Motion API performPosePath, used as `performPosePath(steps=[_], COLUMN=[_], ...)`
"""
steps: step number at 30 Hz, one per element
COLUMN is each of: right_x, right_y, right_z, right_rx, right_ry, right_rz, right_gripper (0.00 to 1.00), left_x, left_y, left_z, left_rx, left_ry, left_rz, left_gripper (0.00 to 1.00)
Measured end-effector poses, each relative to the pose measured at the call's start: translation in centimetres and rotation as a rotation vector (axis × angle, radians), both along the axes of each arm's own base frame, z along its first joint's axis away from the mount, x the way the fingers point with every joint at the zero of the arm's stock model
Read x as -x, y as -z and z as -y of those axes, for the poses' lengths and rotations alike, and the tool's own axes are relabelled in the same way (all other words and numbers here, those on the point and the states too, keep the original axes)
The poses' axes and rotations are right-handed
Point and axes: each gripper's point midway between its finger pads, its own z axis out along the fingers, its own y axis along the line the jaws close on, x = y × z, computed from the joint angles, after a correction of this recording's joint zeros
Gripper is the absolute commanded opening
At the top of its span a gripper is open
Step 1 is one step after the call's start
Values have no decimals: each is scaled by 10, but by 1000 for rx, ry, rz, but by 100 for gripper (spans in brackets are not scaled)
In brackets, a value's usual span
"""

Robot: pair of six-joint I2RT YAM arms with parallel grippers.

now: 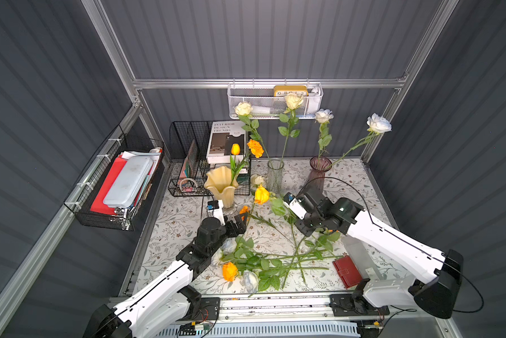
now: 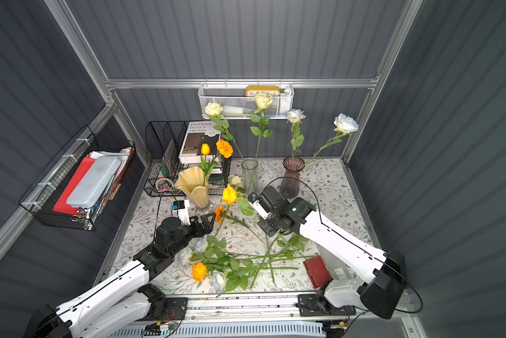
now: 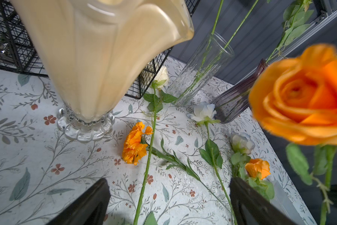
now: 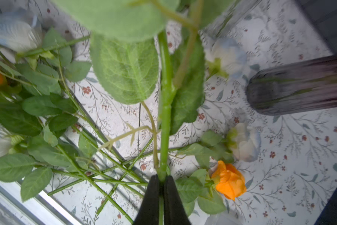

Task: Arrange the flowers in different vases according to their colors
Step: Pick up the flower at the center of the board.

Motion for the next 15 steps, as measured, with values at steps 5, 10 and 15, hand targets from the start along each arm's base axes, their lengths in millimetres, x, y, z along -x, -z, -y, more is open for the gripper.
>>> performPosePath(steps=[5,10,15], right_x=[-43,-69,-81], right_y=[-42,-96,-176], right_z=[-6,-28,-41], right_rx=[-73,-204,-370], right_ry=[39,-2,-13], right_rz=[215,458,705], right_gripper=[0,0,0], left_x=[0,0,0], left_y=[0,1,2], left_z=[0,1,1], left_rx=[0,-1,-5], left_ry=[1,3,4], left_rz=[0,-2,-6], left_gripper=[99,99,99])
